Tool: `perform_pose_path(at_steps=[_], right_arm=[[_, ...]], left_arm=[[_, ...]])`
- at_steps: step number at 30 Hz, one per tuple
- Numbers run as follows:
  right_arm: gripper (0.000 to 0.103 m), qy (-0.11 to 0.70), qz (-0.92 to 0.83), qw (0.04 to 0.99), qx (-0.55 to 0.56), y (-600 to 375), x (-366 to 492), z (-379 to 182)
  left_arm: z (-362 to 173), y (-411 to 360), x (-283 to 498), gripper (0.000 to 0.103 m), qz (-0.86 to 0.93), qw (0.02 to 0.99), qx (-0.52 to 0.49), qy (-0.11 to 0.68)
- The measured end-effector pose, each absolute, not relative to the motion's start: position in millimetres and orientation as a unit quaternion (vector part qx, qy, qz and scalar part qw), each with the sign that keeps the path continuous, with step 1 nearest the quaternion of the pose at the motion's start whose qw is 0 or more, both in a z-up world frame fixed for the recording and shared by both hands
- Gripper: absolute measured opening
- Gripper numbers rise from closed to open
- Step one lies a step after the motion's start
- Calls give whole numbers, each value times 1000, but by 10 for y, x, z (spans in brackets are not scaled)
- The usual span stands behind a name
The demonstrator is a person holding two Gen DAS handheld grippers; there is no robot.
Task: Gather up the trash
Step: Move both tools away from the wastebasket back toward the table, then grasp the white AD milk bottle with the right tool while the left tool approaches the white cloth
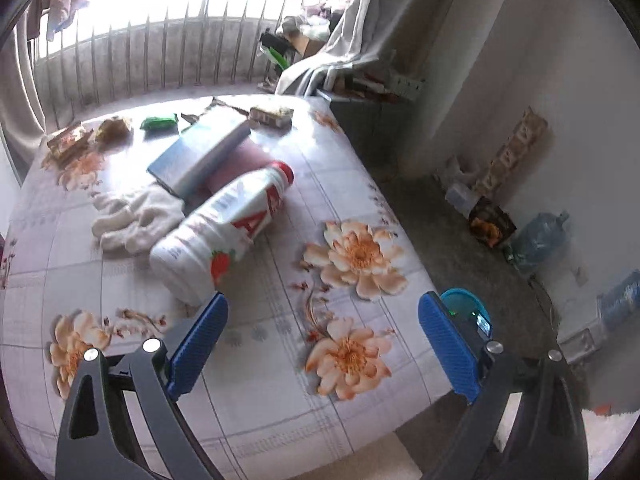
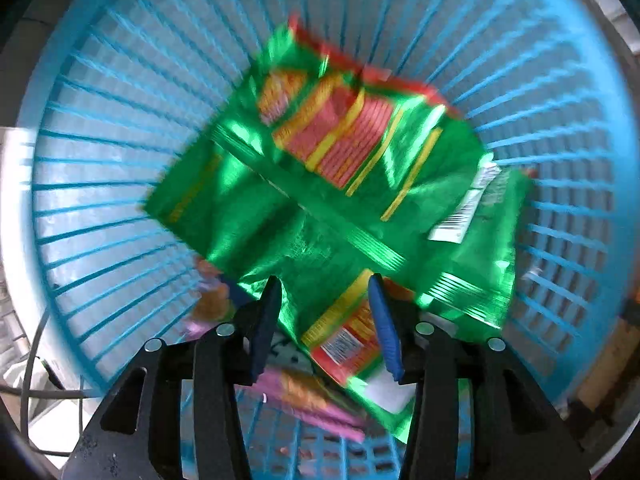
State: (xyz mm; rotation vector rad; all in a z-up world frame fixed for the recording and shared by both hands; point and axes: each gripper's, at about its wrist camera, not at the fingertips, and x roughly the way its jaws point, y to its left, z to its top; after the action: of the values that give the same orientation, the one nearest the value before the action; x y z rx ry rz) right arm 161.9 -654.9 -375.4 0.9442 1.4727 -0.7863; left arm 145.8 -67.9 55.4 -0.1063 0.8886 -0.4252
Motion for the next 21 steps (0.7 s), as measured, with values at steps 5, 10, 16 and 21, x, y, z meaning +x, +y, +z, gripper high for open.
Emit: perform_pose_path(at_steps=[5, 10, 16, 21], right_arm=[[57, 573, -337, 654, 361, -6374, 1370, -2977], [69, 475, -334, 736, 348, -5879, 1008, -1793], [94, 371, -311, 837, 256, -4880, 877, -481], [95, 334, -271, 886, 172, -4197, 1168, 128]], left_arm=[[586, -720, 1445, 95, -235, 884, -53, 400], [616, -746, 1392, 95, -276, 885, -47, 373], [652, -636, 1225, 97, -299, 883, -59, 357], [640, -384, 1048, 97, -275, 890, -75, 357]])
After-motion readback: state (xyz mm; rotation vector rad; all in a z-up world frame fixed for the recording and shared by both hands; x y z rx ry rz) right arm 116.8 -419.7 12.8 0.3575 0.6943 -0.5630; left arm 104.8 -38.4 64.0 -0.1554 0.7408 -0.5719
